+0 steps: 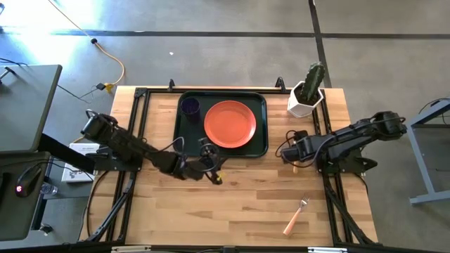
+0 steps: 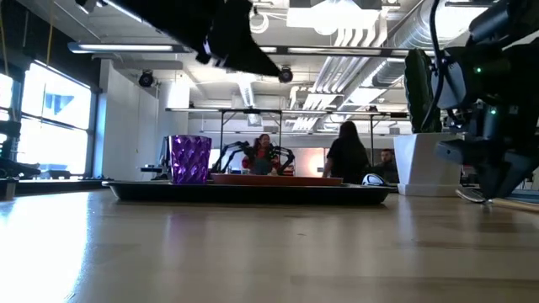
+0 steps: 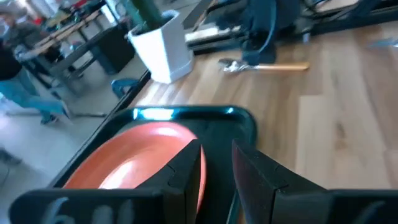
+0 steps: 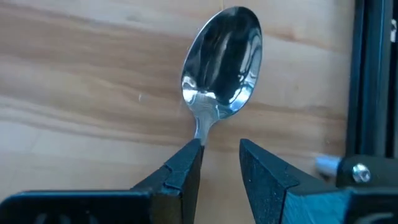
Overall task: Pick and place plate/cup/fork/spoon on tray
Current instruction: Put the spoon into the left side of the serving tray
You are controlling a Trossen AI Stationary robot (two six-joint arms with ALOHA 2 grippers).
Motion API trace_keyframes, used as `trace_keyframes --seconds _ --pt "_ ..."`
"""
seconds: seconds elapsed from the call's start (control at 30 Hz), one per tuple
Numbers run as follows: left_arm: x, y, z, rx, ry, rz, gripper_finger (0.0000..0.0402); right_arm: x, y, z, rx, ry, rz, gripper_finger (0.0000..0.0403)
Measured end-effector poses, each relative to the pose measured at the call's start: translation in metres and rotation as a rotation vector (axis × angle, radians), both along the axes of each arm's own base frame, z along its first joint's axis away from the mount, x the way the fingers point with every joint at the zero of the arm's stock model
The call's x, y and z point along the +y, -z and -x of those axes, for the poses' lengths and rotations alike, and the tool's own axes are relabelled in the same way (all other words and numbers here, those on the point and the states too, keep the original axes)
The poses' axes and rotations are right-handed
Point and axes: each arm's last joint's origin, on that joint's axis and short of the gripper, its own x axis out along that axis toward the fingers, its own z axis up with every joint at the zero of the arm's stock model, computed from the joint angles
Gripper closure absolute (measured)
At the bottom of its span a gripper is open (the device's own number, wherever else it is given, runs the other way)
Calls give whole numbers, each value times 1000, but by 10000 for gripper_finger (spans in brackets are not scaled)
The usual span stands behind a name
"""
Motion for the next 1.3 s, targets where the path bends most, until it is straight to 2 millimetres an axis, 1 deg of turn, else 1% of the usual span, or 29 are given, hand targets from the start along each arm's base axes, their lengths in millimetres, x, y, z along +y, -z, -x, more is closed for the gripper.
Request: trace_keyframes --seconds 0.1,0.23,0.4,0.53,0.67,0.8,0.87,1.07,1.3 --pt "10 10 3 -4 -24 29 319 -1 4 2 -17 -3 11 296" --pt "18 14 4 -11 -53 51 319 0 5 1 -13 -30 9 296" --pt "19 14 3 -14 -45 67 319 3 5 1 -19 -40 10 296" --pt "20 14 5 2 -68 49 319 6 3 1 -19 -56 47 296" --pt "22 6 11 -4 -115 47 319 11 2 2 -35 -55 74 296" --pt "24 -1 18 -44 -117 60 319 14 2 0 -56 -70 66 296" --pt "25 0 21 -78 -110 73 319 15 2 0 -58 -75 66 296" --pt "28 14 33 -95 -116 91 319 17 2 -4 -101 -76 51 296" --pt "28 11 32 -117 -110 92 319 17 2 -9 -160 -74 70 296"
